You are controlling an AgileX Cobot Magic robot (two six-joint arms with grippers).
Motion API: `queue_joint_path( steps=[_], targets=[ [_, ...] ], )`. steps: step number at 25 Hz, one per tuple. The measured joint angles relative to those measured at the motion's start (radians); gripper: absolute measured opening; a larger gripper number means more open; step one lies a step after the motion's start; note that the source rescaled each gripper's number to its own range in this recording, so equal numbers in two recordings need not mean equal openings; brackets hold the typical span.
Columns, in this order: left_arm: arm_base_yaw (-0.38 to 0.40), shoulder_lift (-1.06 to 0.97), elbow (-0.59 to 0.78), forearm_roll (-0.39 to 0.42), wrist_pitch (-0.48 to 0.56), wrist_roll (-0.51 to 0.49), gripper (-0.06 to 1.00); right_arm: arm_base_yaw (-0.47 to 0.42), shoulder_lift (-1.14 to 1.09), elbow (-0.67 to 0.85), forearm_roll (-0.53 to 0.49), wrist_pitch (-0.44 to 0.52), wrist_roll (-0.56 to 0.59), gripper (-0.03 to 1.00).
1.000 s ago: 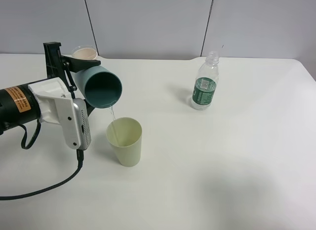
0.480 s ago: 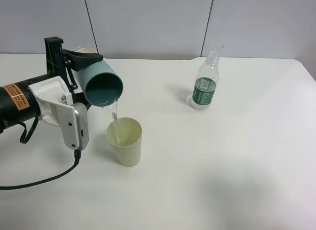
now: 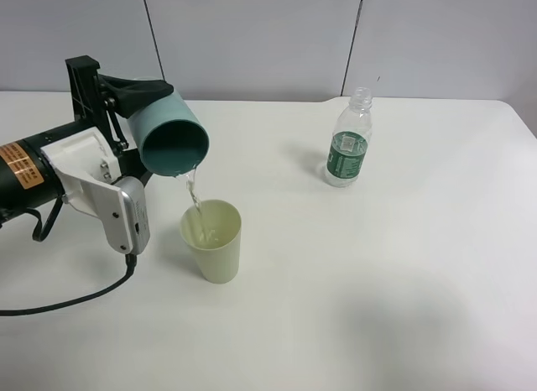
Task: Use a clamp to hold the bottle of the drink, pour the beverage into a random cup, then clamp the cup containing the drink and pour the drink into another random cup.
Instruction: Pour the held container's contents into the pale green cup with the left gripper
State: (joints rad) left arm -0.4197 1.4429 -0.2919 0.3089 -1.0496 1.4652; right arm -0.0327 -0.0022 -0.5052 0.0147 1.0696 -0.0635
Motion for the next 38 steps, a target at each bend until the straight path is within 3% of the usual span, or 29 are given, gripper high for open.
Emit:
queue_joint_path(
  steps=[20, 38],
  targets=[
    [0.0, -0.001, 0.018, 0.023, -0.073, 0.042, 0.02, 0.0, 0.0, 0.0, 0.0, 0.0, 0.0, 1.0],
    [0.0, -0.002, 0.018, 0.023, -0.147, 0.171, 0.02, 0.0, 0.0, 0.0, 0.0, 0.0, 0.0, 1.0]
  ],
)
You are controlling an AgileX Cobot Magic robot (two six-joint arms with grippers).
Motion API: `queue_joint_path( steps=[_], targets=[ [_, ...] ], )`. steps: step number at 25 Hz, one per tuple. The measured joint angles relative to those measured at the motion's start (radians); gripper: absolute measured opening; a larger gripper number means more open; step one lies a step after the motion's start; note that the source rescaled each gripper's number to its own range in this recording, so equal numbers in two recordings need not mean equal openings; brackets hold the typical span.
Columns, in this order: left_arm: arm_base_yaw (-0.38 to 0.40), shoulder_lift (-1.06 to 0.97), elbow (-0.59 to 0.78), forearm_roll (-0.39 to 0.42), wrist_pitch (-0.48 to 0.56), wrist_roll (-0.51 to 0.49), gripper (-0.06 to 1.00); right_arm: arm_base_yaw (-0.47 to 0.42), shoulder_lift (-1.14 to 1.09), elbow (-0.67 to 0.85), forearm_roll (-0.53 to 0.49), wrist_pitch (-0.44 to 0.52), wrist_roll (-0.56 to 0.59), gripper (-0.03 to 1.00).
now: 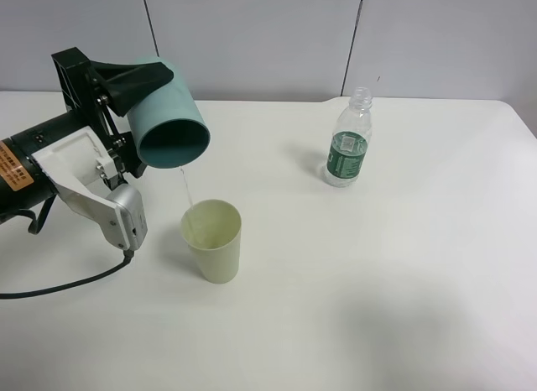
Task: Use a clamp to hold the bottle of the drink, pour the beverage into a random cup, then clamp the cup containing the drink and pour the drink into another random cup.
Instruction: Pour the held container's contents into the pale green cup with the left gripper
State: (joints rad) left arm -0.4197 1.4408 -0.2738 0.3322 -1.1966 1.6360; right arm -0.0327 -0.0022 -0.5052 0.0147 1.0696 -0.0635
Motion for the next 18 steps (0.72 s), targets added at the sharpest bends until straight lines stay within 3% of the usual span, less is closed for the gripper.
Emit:
queue_joint_path(
  steps=[6, 9, 12, 18],
  targets=[
    [0.0, 0.0, 0.0, 0.002, 0.0, 0.021, 0.02, 0.0, 0.0, 0.0, 0.0, 0.0, 0.0, 1.0],
    [0.0, 0.0, 0.0, 0.014, 0.0, -0.034, 0.02, 0.0, 0.0, 0.0, 0.0, 0.0, 0.0, 1.0],
    [0.0, 0.0, 0.0, 0.047, -0.001, -0.162, 0.02, 0.0, 0.0, 0.0, 0.0, 0.0, 0.0, 1.0],
    [0.0, 0.002, 0.0, 0.098, -0.002, -0.523, 0.02, 0.0, 0.0, 0.0, 0.0, 0.0, 0.0, 1.0]
  ],
)
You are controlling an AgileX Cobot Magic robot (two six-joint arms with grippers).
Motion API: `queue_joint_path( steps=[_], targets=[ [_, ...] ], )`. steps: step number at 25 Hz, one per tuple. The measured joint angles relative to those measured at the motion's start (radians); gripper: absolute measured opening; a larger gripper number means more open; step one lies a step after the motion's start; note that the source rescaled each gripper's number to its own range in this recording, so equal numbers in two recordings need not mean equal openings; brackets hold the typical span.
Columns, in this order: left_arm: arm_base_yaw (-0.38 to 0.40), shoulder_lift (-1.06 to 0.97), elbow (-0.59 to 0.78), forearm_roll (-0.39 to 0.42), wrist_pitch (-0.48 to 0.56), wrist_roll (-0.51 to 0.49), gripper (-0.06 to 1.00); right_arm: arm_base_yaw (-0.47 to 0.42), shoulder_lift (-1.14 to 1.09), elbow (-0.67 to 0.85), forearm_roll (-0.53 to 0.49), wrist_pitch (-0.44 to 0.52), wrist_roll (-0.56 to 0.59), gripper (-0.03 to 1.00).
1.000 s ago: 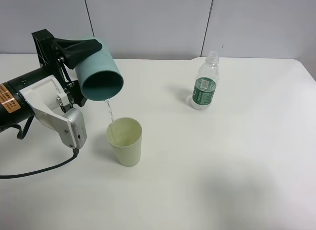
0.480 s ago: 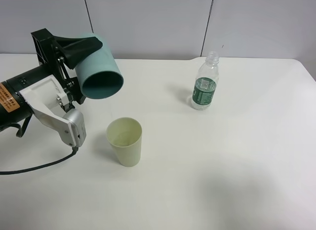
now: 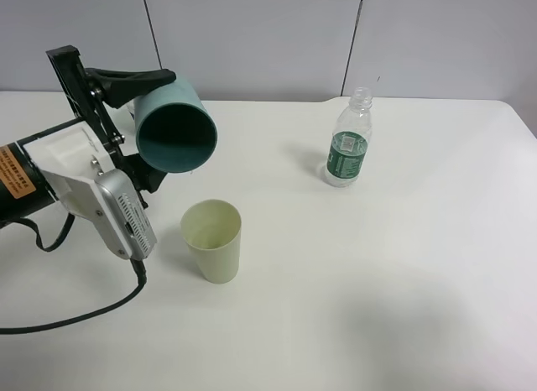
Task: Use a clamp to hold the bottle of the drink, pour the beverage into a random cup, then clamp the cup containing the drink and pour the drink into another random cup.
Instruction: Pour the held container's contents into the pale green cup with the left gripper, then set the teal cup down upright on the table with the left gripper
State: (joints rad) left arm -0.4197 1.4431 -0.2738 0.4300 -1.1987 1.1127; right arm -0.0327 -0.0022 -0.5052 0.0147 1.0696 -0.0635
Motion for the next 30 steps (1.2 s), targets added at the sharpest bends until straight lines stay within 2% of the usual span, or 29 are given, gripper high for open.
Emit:
queue_joint_path(
  steps=[7, 11, 14, 17, 24, 28, 30],
  targets=[
    [0.0, 0.037, 0.0, -0.017, 0.0, -0.429, 0.02, 0.0, 0.0, 0.0, 0.0, 0.0, 0.0, 1.0],
    [0.003, 0.037, 0.001, -0.069, 0.001, -0.587, 0.02, 0.0, 0.0, 0.0, 0.0, 0.0, 0.0, 1.0],
    [0.04, 0.037, 0.001, -0.062, 0.001, -0.683, 0.02, 0.0, 0.0, 0.0, 0.0, 0.0, 0.0, 1.0],
    [0.106, 0.037, 0.001, -0.011, 0.001, -0.806, 0.02, 0.0, 0.0, 0.0, 0.0, 0.0, 0.0, 1.0],
    [0.282, 0.056, -0.024, 0.181, 0.001, -1.151, 0.02, 0.0, 0.0, 0.0, 0.0, 0.0, 0.0, 1.0],
    [0.356, 0.111, -0.056, 0.288, -0.002, -1.285, 0.02, 0.0, 0.0, 0.0, 0.0, 0.0, 0.0, 1.0],
    [0.373, 0.154, -0.072, 0.319, -0.002, -1.308, 0.02, 0.0, 0.0, 0.0, 0.0, 0.0, 0.0, 1.0]
  ],
)
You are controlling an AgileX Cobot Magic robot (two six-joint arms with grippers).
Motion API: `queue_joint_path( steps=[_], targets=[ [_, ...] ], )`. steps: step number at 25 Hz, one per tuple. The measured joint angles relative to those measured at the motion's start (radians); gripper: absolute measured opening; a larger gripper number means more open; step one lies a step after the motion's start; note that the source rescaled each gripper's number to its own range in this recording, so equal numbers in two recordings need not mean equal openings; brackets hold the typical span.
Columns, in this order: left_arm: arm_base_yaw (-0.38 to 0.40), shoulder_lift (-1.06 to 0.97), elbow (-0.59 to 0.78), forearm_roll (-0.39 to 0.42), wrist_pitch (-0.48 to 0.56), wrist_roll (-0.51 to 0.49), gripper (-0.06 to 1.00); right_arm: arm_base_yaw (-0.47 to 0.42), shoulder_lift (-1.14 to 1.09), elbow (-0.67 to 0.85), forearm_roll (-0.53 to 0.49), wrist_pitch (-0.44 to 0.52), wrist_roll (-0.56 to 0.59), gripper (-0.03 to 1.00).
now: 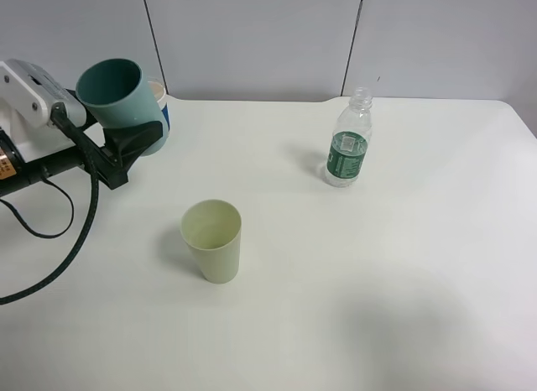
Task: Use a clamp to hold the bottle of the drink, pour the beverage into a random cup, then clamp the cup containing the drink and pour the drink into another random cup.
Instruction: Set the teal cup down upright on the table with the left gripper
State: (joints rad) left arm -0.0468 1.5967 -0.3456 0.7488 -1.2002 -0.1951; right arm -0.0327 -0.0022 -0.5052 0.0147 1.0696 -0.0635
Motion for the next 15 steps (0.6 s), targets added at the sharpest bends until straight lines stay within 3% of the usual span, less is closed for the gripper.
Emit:
queue_joint_path(
  steps=[10, 15],
  targets=[
    [0.006, 0.229, -0.139, 0.097, 0.0, 0.004, 0.02, 0.0, 0.0, 0.0, 0.0, 0.0, 0.0, 1.0],
    [0.006, 0.303, -0.209, 0.112, 0.0, 0.059, 0.02, 0.0, 0.0, 0.0, 0.0, 0.0, 0.0, 1.0]
  ],
)
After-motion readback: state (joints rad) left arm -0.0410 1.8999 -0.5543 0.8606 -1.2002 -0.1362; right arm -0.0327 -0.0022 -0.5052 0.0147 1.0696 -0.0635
